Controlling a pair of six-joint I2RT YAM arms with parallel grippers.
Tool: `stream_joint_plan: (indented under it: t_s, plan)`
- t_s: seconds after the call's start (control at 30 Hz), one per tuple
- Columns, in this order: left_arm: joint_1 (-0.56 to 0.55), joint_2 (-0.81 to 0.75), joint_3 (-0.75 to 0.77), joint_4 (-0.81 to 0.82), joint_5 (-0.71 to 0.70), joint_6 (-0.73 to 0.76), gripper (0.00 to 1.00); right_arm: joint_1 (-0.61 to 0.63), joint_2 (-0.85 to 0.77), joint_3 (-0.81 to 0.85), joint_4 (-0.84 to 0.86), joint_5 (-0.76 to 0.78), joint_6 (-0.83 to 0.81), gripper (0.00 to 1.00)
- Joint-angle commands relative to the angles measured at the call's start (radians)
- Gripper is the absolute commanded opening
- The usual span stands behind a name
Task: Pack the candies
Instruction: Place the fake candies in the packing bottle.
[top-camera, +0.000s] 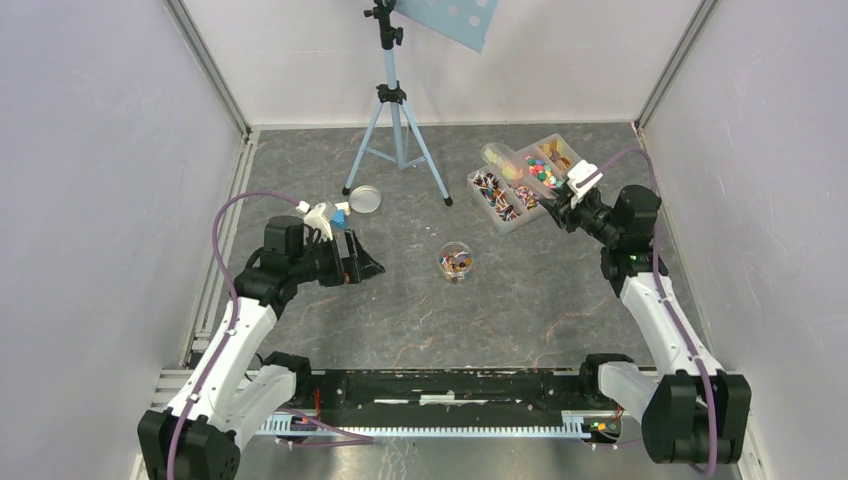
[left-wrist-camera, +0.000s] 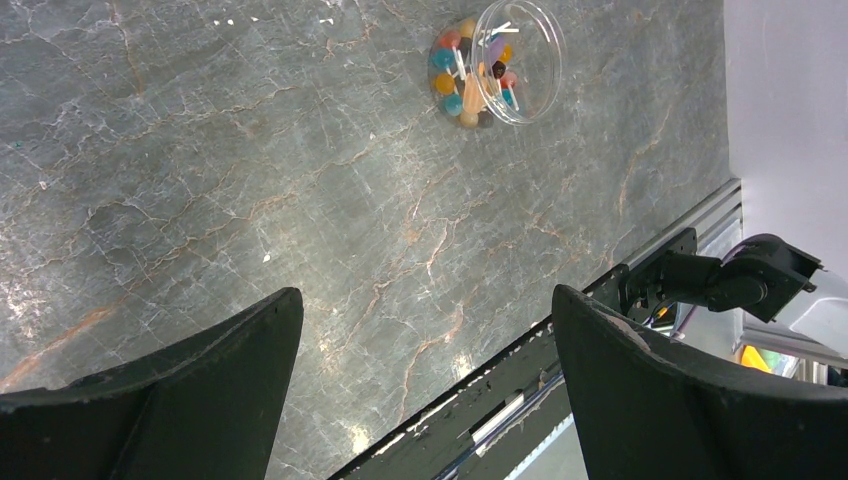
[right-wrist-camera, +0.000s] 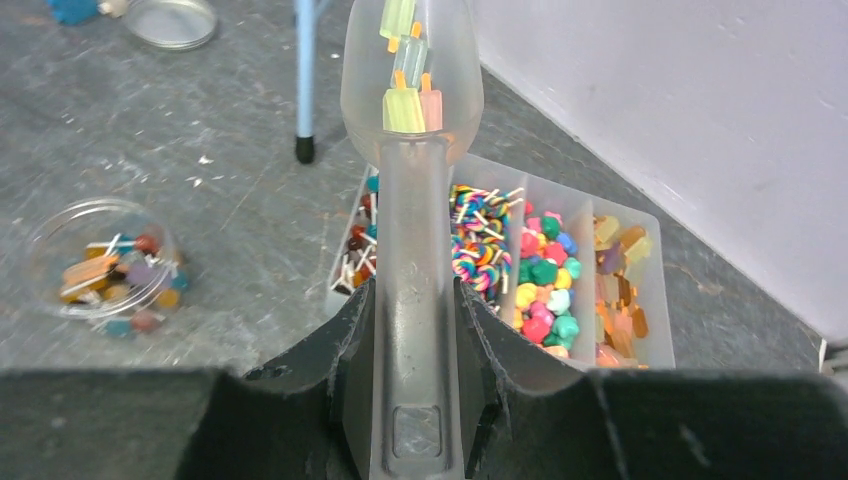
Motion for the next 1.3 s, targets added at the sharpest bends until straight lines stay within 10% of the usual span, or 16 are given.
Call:
stream_joint_plan:
  t_s: [0.0,0.5,1.27]
  plan:
    - [0.003,-0.015,-0.001,0.018,0.008,0.041,1.00,0.015,-0.062,-0.011,-0.154,-0.046,-0.124,0.00]
    - [-0.032,-0.029,-0.004,0.016,-0.012,0.037,1.00,0.109,-0.144,0.033,-0.635,-0.171,-0.564,0.00]
    - [-0.074,-0.050,-0.004,0.006,-0.053,0.035,1.00,0.278,-0.141,0.174,-0.891,0.100,-0.606,0.00]
